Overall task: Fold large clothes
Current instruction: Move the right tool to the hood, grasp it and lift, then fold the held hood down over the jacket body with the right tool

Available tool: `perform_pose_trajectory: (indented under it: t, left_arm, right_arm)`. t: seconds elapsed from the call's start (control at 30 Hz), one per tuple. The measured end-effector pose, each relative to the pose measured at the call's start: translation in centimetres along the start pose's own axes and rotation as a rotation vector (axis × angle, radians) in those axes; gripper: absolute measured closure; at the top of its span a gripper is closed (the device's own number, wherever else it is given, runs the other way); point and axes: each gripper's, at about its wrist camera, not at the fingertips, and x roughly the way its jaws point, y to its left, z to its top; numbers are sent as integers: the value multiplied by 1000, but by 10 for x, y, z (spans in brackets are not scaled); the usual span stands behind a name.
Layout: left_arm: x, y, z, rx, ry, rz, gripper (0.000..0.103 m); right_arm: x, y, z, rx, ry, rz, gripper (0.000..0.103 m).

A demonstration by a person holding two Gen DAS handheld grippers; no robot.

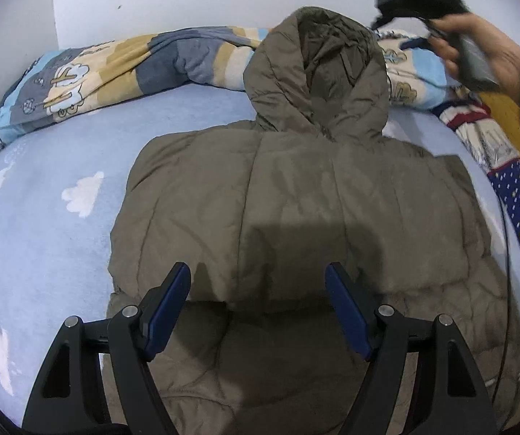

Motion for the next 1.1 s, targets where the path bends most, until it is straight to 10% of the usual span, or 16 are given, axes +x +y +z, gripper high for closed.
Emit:
perform_pose_trajectory:
  t: [0.2,0.3,0.67,1.1]
  left_arm:
    - [-1,9,0,-18,-12,21,27]
    - [-1,13,0,-29,-16,28,27]
    - [-22,16,5,-53,-61,16,27]
    - [-44,34,9,-110,-100,7,27]
  right_arm:
    - [43,-4,6,4,-4,-67,40]
    - [57,3,-3,-75,10,-106,97]
    - [-59,-1,-56,-173,-175,-31,97]
    - [-151,-42,-216,-163,-168,55,97]
